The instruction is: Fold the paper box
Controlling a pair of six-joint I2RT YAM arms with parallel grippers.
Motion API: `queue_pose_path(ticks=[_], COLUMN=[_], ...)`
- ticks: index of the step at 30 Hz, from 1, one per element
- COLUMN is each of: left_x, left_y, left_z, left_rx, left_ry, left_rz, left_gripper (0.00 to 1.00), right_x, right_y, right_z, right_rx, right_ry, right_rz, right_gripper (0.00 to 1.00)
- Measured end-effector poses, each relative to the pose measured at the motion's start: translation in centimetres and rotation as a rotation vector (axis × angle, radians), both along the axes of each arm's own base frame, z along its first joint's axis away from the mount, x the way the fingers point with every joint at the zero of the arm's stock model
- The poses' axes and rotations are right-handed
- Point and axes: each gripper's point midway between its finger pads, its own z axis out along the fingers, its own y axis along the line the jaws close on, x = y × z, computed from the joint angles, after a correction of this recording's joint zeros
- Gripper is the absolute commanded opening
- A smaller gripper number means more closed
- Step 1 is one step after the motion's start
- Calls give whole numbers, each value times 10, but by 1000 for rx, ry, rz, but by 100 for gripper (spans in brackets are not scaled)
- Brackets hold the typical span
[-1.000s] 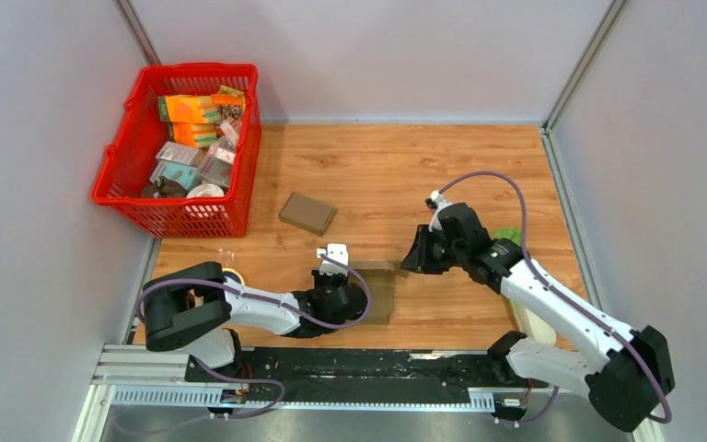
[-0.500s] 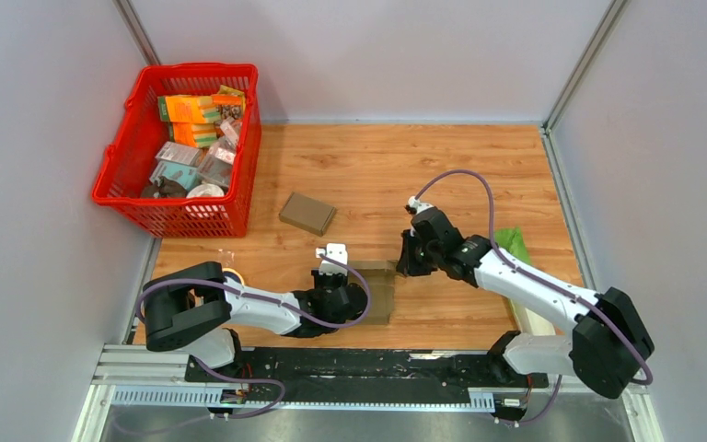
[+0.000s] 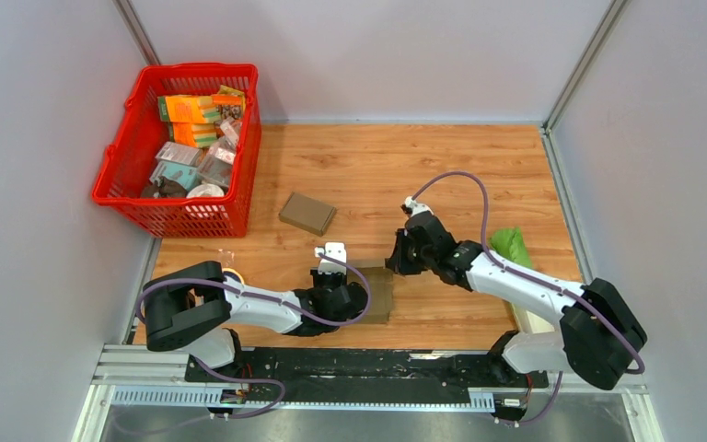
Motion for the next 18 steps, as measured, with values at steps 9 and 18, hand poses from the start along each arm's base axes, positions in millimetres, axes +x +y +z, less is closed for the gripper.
queue_pose_path(ticks=[9,18], left_x=[0,-1], left_y=[0,0], left_z=[-1,-1], left_rx=[-14,-21], left_ry=[5,5], left_rz=[17,23], left_gripper=[0,0], right_x=[-16,-4], right_y=[-44,-25], right_z=[-41,-51], right_rx=[-143,-180], right_ry=[-20,-124], right_rz=[-81,-62], right_gripper=[0,0])
